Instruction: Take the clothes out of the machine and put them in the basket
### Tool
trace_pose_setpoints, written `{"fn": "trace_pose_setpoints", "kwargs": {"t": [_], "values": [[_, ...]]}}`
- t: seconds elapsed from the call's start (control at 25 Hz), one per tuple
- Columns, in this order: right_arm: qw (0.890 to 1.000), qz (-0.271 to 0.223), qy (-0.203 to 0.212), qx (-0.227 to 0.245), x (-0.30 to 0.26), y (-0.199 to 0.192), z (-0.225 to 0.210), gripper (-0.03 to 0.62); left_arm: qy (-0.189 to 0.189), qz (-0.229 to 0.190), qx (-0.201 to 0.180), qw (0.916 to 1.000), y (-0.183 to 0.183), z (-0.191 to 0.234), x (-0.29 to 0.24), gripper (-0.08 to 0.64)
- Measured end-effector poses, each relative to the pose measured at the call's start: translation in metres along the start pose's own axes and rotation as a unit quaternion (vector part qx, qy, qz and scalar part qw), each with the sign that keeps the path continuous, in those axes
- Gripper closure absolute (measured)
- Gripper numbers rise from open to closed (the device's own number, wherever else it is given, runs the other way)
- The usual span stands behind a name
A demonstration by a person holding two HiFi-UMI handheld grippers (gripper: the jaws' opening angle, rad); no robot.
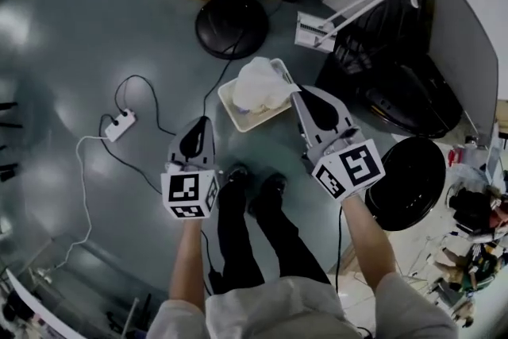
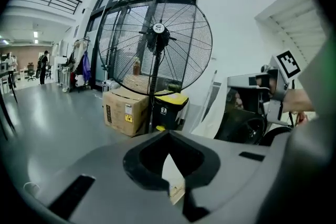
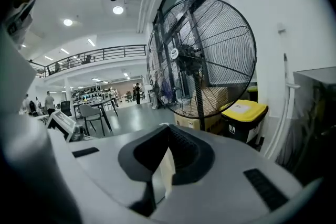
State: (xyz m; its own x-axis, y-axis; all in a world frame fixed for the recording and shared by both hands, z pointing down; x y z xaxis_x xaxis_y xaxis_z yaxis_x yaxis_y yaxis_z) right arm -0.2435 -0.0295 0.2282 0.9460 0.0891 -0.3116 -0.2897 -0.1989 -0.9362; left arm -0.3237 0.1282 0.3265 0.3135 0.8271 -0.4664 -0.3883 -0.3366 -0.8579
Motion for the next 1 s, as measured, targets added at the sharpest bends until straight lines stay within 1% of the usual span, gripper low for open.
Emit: {"fn": "trace_pose_setpoints", "kwargs": {"t": [0.16,0.36,0.48,0.56,0.68,1.0], "values": [[1.0,-0.007,0.002,-0.007,0.014,0.006,0.0,0.566,-0.002,0.0,0.002,1.0,-0.004,-0.011,-0.006,0.541],[1.0,-0.017,0.0,0.009,0.039,0.02,0.003,0.566,-0.004,-0.005,0.005,1.0,-0.001,-0.025,-0.006,0.541],[1.0,-0.014,-0.004,0.015,0.041,0.014,0.0,0.566,-0.007,-0.007,0.004,0.9999,-0.002,-0.029,-0.009,0.541],[1.0,-0.003,-0.007,0.018,0.034,-0.004,-0.005,0.566,-0.007,-0.007,0.003,0.9999,-0.007,-0.03,-0.013,0.541],[1.0,0.015,-0.014,0.012,0.017,-0.045,-0.014,0.566,-0.009,-0.002,0.002,1.0,-0.025,-0.029,-0.017,0.541],[0.998,0.05,-0.029,-0.006,-0.054,-0.152,-0.04,0.566,-0.002,0.011,0.003,0.9999,-0.087,0.006,-0.041,0.541]]}}
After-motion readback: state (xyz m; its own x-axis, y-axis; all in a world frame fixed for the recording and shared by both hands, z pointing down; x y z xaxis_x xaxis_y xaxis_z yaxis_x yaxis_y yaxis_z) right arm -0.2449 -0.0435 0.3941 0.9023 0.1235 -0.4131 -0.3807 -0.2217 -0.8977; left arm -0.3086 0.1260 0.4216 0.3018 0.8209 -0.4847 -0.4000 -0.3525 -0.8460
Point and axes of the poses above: the fingertips, and each gripper's own axes: x backward along the fingers, z to its left, y out of its top, the point moved 1 cm from there along x, backward along the fingers, and after that the axes turned 2 degrees about -y, right-handed, at the moved point
